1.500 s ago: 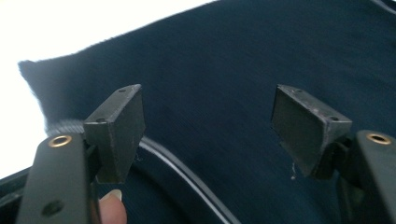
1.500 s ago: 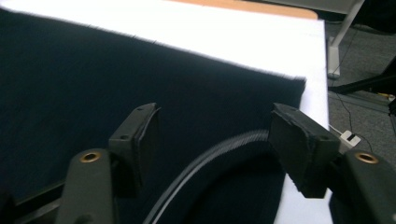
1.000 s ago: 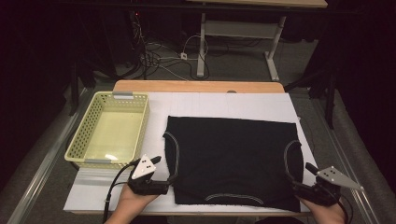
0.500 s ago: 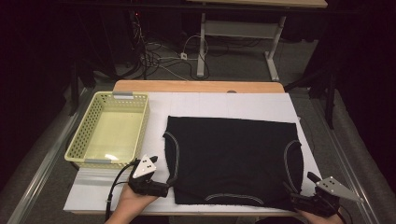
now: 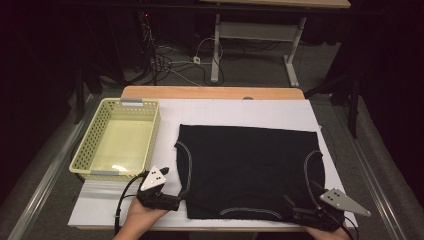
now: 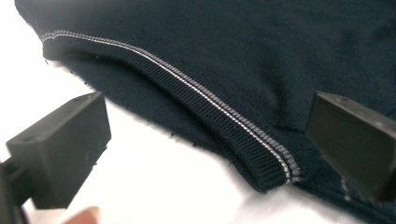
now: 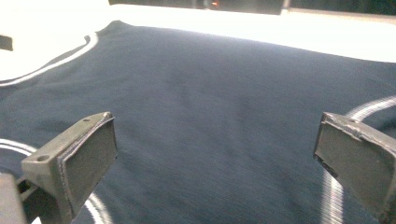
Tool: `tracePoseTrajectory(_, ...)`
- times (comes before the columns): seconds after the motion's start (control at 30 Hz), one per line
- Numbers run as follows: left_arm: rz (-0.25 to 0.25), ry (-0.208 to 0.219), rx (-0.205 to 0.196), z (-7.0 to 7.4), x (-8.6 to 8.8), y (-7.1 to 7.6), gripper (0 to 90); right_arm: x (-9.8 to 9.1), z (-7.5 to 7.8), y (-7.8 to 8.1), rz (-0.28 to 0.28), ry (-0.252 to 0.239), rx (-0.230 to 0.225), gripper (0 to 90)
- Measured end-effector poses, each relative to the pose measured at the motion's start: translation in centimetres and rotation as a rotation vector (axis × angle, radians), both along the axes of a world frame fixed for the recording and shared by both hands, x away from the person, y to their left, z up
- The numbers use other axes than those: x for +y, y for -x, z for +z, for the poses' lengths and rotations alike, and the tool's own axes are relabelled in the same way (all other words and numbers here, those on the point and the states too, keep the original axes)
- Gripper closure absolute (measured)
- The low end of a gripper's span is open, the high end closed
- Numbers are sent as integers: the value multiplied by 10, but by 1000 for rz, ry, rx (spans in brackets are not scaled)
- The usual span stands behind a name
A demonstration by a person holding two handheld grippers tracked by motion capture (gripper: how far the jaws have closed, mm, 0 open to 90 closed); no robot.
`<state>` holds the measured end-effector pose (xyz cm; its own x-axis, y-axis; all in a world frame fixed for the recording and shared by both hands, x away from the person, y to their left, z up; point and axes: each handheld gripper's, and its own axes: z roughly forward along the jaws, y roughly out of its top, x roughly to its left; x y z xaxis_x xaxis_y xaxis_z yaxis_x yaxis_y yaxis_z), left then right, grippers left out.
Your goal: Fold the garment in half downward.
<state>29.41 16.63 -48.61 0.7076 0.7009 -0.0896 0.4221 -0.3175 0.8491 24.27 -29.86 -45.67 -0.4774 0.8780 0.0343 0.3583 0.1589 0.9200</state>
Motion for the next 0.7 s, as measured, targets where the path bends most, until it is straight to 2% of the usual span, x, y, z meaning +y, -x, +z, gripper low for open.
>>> tracePoseTrajectory(0.23,-17,3,10,0,0,-1,1,29,4,-1,65,8,-22,4)
tracePoseTrajectory(0.57,-14,22,4,0,2,1,1,63,0,-9,130,21,-18,3)
tracePoseTrajectory(0.7,-15,28,5,0,3,1,1,77,-1,-13,151,12,-17,3)
